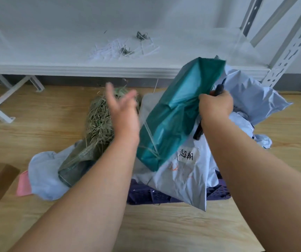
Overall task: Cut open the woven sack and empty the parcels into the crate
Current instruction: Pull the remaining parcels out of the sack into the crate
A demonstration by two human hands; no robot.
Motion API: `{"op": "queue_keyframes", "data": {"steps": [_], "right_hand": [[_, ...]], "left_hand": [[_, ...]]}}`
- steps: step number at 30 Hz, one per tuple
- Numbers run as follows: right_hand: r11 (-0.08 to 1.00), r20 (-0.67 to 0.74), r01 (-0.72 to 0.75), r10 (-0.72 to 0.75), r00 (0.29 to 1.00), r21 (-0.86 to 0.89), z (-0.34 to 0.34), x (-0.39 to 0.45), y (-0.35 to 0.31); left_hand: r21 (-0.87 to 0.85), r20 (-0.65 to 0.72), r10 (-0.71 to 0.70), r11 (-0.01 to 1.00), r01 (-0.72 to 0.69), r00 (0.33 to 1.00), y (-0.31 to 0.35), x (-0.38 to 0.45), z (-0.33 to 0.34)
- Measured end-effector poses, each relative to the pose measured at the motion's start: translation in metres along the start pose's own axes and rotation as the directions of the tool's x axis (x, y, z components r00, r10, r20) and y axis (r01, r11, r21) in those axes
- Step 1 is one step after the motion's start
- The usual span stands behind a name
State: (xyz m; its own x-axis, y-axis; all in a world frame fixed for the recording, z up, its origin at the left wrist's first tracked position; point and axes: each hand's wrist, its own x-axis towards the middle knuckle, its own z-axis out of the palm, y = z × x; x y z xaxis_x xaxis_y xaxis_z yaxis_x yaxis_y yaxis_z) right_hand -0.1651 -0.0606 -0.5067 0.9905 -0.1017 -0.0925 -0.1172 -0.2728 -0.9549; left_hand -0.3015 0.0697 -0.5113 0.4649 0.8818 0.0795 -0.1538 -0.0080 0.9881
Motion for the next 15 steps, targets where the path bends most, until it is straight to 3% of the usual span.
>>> {"op": "queue_keyframes", "data": {"steps": [2,4,8,12,13,15], "right_hand": [[0.999,-0.005,-0.027,0.028,1.000,0.029,-0.009,0.012,0.006],[0.990,0.018,-0.104,0.103,0.995,0.092,-0.015,0.019,0.011],[0.929,0.023,-0.205,0.208,0.978,0.309,-0.014,0.022,0.014],[0.906,0.029,-0.194,0.197,0.980,0.377,-0.010,0.018,0.020],[0.902,0.039,-0.185,0.185,0.982,0.390,-0.008,0.017,0.021],[0.913,0.054,-0.162,0.153,0.987,0.375,-0.003,0.012,0.022]], "left_hand": [[-0.164,-0.330,-0.127,0.984,0.076,0.936,0.005,0.023,-0.021],[-0.191,-0.467,-0.157,0.979,0.073,0.870,0.012,0.043,-0.037],[0.073,-0.422,0.035,0.997,-0.004,0.906,0.015,0.054,-0.051],[0.167,-0.536,0.071,0.986,0.023,0.841,0.001,0.044,-0.061],[0.228,-0.503,0.087,0.973,0.034,0.860,-0.004,0.037,-0.059],[0.411,-0.297,0.075,0.910,0.057,0.952,-0.012,0.024,-0.045]]}}
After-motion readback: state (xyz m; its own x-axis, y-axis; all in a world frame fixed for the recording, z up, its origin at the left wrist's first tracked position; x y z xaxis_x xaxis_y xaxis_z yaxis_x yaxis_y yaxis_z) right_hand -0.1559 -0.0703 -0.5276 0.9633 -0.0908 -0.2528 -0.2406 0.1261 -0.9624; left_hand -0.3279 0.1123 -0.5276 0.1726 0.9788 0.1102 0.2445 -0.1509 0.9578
